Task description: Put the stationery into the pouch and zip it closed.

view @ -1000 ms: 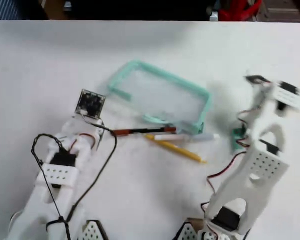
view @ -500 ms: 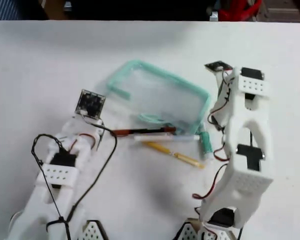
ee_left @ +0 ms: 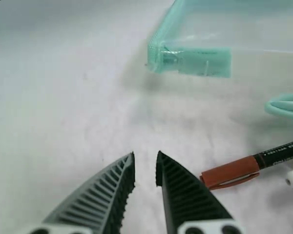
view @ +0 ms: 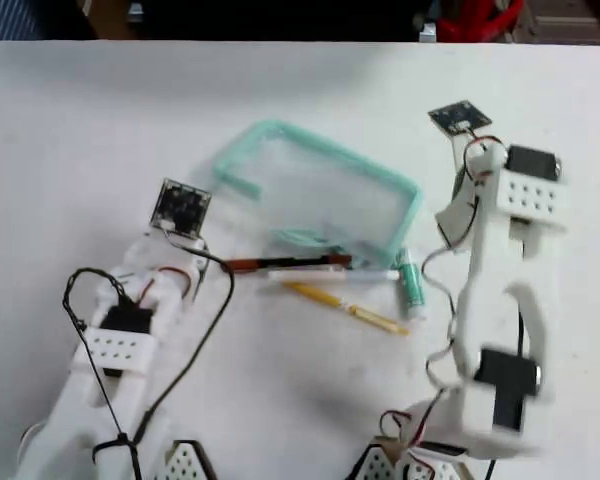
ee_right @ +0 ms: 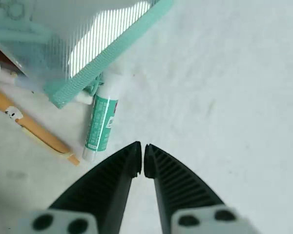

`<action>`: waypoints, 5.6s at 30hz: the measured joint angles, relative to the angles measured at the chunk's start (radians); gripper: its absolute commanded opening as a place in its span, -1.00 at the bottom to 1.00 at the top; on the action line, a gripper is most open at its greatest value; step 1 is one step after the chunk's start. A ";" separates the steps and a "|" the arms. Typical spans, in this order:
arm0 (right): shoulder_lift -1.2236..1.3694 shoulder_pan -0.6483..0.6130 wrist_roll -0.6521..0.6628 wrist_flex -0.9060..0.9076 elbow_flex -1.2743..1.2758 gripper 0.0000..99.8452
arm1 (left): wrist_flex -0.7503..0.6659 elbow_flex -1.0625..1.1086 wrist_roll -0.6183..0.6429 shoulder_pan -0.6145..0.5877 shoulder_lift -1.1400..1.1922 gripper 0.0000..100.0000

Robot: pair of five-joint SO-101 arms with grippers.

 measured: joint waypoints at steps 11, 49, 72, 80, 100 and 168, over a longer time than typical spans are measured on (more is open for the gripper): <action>-0.422 -0.075 0.071 -0.261 0.459 -0.95 | 0.000 0.000 0.000 0.000 0.000 -0.82; -0.928 -0.399 0.124 -0.284 0.798 -0.33 | 0.000 0.000 0.000 0.000 0.000 -0.81; -0.752 -0.400 0.222 -0.687 1.066 -0.33 | 0.000 0.000 0.000 0.000 0.000 -0.81; -0.749 -0.402 0.222 -0.756 1.091 -0.33 | 0.000 0.000 0.000 0.000 0.000 -0.81; -0.582 -0.400 0.222 -0.890 1.091 -0.33 | 0.000 0.000 0.000 0.000 0.000 -0.81; -0.516 -0.419 -0.120 -0.256 0.150 -0.96 | 0.074 -0.015 0.000 0.000 0.000 -0.81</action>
